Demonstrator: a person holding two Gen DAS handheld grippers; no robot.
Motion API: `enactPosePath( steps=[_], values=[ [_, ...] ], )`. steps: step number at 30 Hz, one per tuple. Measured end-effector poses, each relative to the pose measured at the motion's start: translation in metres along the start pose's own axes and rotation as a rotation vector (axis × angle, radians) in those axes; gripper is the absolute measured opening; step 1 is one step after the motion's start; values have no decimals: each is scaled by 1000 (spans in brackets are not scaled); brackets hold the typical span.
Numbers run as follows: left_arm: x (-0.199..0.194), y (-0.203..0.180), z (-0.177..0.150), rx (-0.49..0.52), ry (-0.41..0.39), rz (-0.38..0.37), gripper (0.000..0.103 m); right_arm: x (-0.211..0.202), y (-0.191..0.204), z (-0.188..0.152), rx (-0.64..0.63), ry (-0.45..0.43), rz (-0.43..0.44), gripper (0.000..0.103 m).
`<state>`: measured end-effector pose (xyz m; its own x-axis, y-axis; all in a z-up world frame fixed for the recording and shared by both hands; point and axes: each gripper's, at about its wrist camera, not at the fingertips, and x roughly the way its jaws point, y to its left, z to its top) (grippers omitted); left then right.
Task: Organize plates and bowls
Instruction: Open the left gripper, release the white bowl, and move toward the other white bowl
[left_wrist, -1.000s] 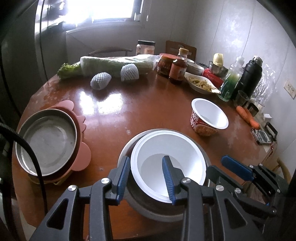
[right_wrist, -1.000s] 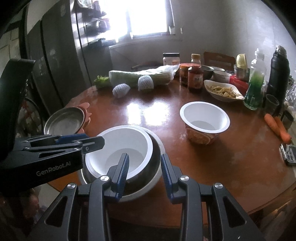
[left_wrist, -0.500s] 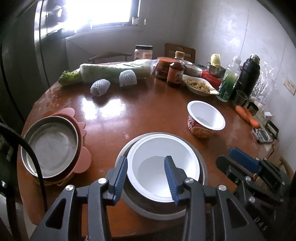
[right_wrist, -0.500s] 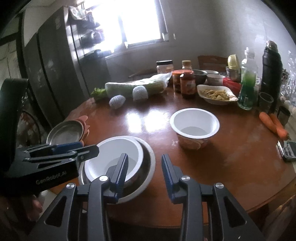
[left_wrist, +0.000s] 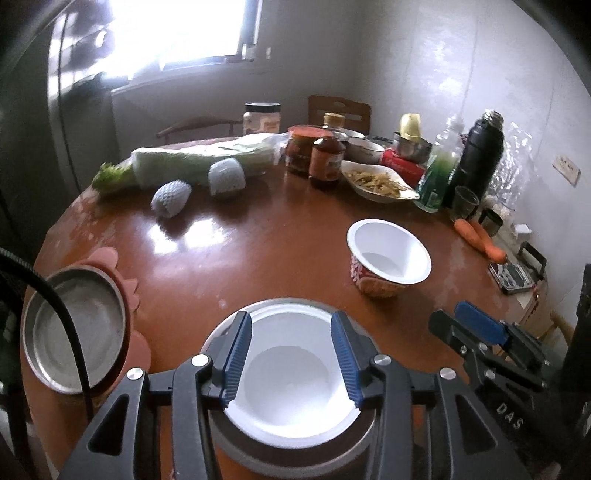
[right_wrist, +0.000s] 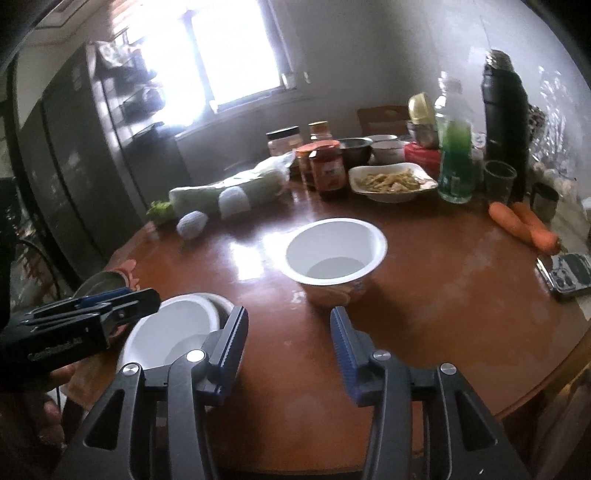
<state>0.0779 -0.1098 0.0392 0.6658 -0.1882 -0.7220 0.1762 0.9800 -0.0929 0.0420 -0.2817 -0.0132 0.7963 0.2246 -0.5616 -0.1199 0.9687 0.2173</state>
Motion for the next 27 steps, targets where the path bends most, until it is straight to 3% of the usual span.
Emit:
enactPosePath(
  steps=[10, 27],
  values=[
    [28, -21, 18, 30, 26, -26, 46, 7, -30, 10, 46, -21, -69, 49],
    [79, -57, 52, 53, 74, -33, 47, 38, -58, 32, 71, 7, -82, 49]
  ],
)
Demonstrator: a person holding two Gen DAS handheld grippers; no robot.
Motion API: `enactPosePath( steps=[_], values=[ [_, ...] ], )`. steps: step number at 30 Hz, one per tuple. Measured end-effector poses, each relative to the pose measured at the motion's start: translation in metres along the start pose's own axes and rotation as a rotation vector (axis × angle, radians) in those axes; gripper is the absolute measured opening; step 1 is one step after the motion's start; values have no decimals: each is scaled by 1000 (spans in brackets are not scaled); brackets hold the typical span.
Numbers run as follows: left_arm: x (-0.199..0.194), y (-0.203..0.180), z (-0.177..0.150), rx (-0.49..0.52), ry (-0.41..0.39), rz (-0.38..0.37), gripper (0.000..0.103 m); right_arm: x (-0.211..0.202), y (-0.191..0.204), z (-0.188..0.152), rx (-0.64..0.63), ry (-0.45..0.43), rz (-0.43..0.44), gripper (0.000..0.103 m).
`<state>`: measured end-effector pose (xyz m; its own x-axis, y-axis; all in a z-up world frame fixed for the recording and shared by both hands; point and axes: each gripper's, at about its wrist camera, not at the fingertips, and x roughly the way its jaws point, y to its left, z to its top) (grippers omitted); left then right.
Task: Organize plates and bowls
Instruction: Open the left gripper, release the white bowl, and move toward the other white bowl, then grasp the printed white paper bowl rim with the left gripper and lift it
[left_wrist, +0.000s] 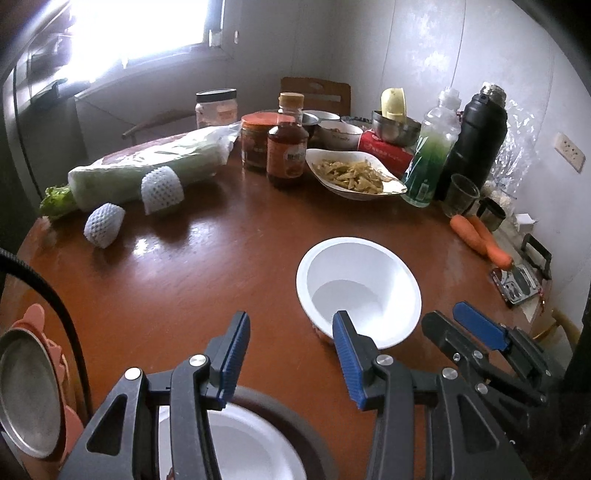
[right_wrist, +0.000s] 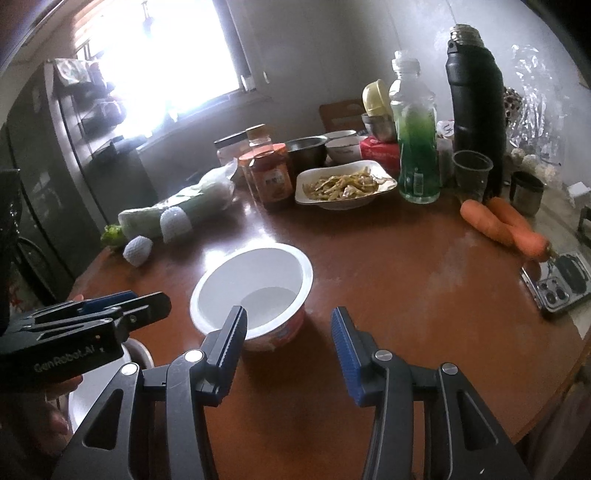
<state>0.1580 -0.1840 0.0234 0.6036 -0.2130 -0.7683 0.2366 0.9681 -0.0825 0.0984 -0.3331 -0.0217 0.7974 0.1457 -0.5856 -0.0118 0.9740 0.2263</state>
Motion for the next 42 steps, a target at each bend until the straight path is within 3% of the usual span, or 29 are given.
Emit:
enactPosePath(
  steps=[24, 29, 35, 42],
  values=[
    [51, -2, 19, -80, 119, 4, 47, 56, -16, 17, -7, 120, 56, 49],
    [58, 3, 20, -114, 150, -32, 46, 60, -12, 19, -29, 132, 76, 40],
    [62, 5, 15, -135, 175, -90, 35, 60, 3, 17, -62, 140, 94, 37],
    [52, 10, 11, -148, 158, -114, 31, 54, 14, 15, -78, 137, 94, 35]
  ],
)
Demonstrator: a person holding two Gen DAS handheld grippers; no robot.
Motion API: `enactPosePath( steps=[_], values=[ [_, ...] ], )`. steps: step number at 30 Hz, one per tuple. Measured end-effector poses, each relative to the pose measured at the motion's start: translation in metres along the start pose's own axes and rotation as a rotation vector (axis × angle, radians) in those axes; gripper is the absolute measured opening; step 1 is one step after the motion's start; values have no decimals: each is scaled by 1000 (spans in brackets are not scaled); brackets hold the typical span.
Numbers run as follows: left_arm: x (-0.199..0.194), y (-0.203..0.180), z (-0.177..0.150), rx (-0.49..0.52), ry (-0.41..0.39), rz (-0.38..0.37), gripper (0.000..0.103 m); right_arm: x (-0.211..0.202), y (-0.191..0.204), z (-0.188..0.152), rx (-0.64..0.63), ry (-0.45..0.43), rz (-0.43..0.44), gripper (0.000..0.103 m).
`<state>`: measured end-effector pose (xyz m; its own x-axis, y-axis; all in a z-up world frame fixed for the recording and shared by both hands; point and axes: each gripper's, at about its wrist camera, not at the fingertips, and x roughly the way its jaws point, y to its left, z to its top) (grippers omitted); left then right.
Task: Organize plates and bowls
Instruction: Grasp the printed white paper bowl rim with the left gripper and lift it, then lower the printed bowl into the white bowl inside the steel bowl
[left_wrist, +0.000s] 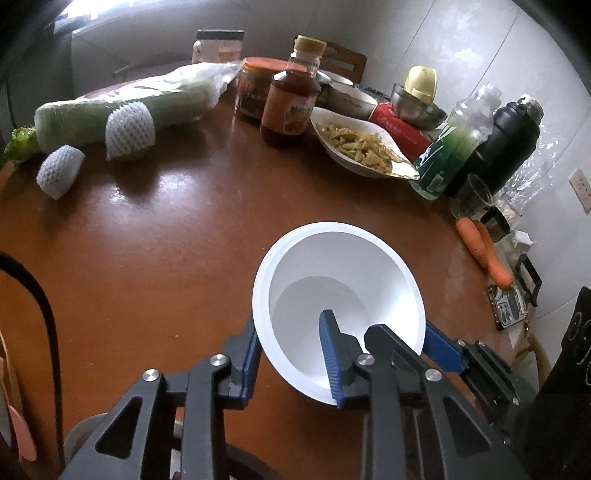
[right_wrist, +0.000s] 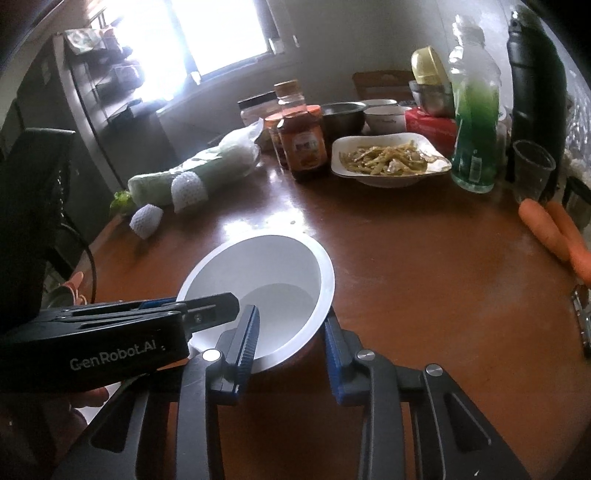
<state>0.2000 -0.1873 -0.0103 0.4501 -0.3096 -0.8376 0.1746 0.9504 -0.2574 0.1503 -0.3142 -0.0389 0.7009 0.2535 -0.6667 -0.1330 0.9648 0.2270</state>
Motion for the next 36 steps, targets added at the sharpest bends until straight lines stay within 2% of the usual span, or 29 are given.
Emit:
enactPosePath(
  steps=[14, 36],
  values=[
    [-50, 20, -11, -11, -90, -13, 31, -25, 41, 2, -54, -58, 20, 34],
    [-131, 47, -47, -20, -230, -4, 31, -76, 107, -9, -159, -149, 46, 35]
  ],
)
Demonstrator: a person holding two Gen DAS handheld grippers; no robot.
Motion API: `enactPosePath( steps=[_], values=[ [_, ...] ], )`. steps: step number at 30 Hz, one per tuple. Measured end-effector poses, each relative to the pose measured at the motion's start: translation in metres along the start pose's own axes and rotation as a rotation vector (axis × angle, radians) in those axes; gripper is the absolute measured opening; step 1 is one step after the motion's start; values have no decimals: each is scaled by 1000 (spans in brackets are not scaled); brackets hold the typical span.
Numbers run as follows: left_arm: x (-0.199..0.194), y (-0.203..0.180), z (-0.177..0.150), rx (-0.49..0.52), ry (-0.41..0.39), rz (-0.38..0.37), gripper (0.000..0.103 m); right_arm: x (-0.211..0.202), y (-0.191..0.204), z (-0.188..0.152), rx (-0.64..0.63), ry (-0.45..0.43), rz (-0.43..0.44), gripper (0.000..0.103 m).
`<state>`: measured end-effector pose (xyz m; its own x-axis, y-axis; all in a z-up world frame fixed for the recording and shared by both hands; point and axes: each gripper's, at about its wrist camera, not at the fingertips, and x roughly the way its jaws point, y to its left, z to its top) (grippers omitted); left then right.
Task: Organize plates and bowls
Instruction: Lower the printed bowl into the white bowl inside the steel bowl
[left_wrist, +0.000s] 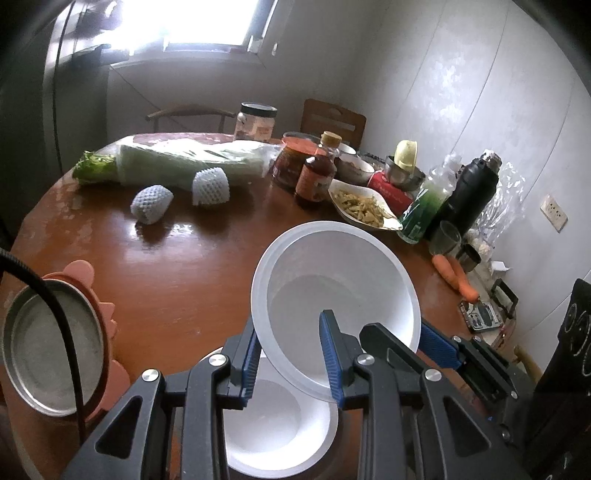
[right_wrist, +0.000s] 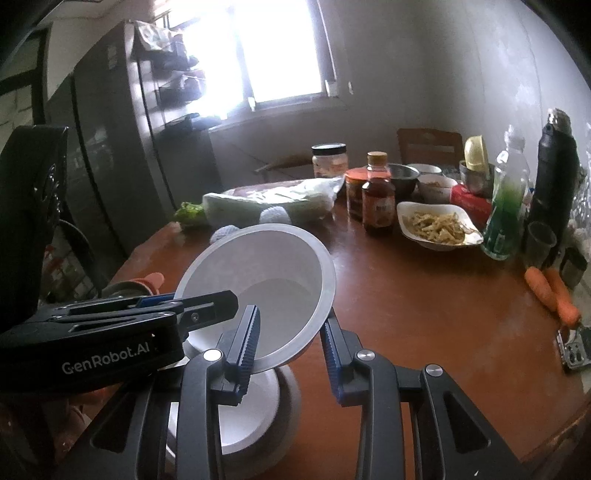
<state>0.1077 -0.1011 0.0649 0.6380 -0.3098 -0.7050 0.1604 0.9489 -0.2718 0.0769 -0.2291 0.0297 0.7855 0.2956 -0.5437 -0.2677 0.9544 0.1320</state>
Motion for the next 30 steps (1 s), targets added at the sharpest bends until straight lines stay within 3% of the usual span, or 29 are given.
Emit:
enactPosePath(
  steps=[17, 30],
  values=[
    [-31, 16, -16, 0, -31, 5, 31, -22, 38, -10, -45, -19, 11, 35],
    [-36, 21, -25, -1, -22, 18, 31, -22, 41, -15, -48, -1, 26, 35]
  ],
)
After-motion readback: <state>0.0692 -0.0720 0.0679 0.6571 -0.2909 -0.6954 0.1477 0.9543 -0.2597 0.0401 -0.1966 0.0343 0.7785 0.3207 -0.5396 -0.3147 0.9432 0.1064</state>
